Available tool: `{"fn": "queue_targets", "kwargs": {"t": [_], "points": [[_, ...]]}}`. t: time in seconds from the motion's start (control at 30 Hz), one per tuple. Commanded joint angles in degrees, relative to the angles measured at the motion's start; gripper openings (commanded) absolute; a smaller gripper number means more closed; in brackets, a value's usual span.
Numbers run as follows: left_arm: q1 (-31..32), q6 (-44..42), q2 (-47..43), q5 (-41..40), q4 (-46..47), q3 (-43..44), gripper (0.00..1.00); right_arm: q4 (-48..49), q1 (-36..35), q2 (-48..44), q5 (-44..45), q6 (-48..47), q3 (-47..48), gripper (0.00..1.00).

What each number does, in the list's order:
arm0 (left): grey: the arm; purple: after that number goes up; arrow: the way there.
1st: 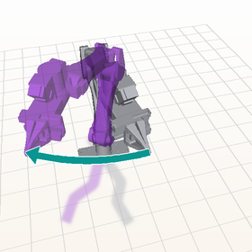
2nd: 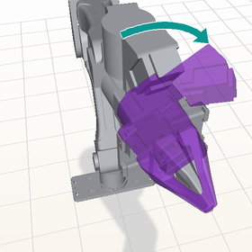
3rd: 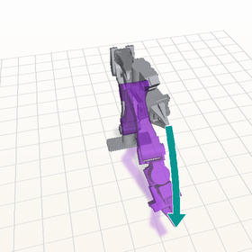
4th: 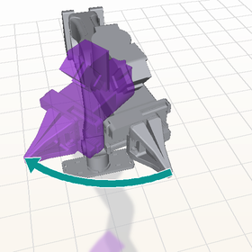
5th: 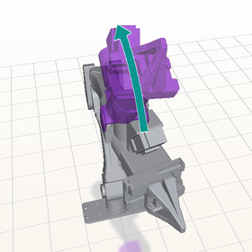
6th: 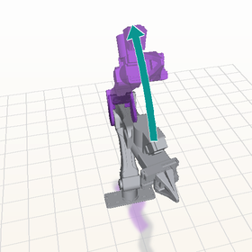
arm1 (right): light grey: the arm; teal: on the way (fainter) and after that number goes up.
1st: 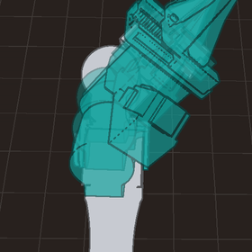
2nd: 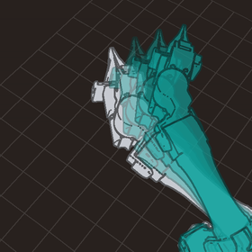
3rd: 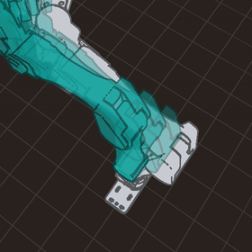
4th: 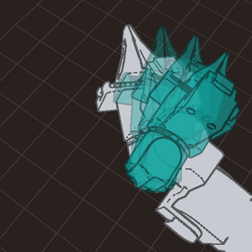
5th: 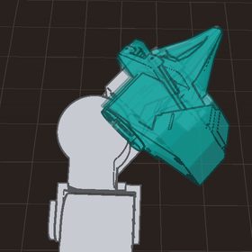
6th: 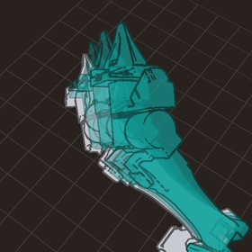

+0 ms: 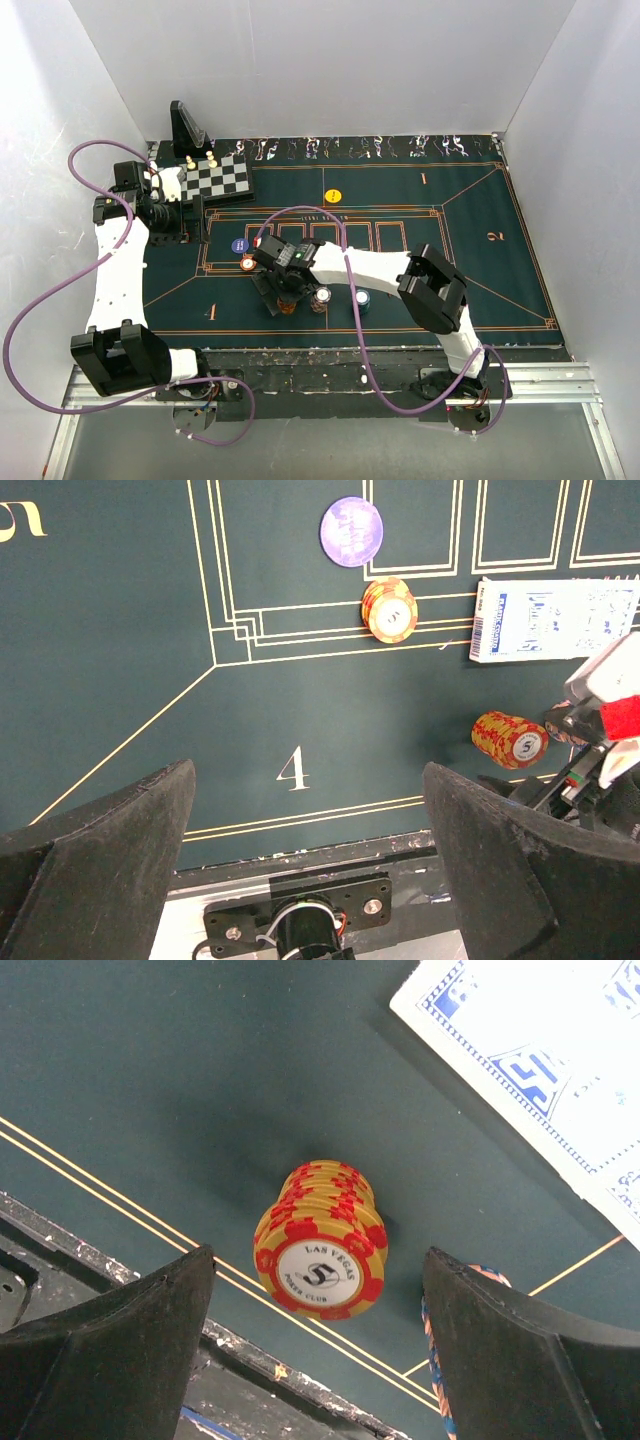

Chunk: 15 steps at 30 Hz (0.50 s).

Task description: Distribute texas hold em gaming equipment

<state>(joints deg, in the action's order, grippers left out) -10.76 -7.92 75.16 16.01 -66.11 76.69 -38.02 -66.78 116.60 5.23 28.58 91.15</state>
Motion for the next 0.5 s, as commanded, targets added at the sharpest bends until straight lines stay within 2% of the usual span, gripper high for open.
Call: {"fn": "queue_targets", "kwargs": {"t": [0.0, 0.47], "points": [[-0.3, -0.7, -2.4, 1.0, -0.6, 2.2, 0.98, 0.1, 0.0, 1.3, -0.9, 0.4, 3.1, 0.90], [-0.2, -0.9, -2.8, 0.3, 0.0, 1.3, 0.98, -0.1, -0.1, 1.6, -0.7, 0.9, 4.0, 0.71]]}}
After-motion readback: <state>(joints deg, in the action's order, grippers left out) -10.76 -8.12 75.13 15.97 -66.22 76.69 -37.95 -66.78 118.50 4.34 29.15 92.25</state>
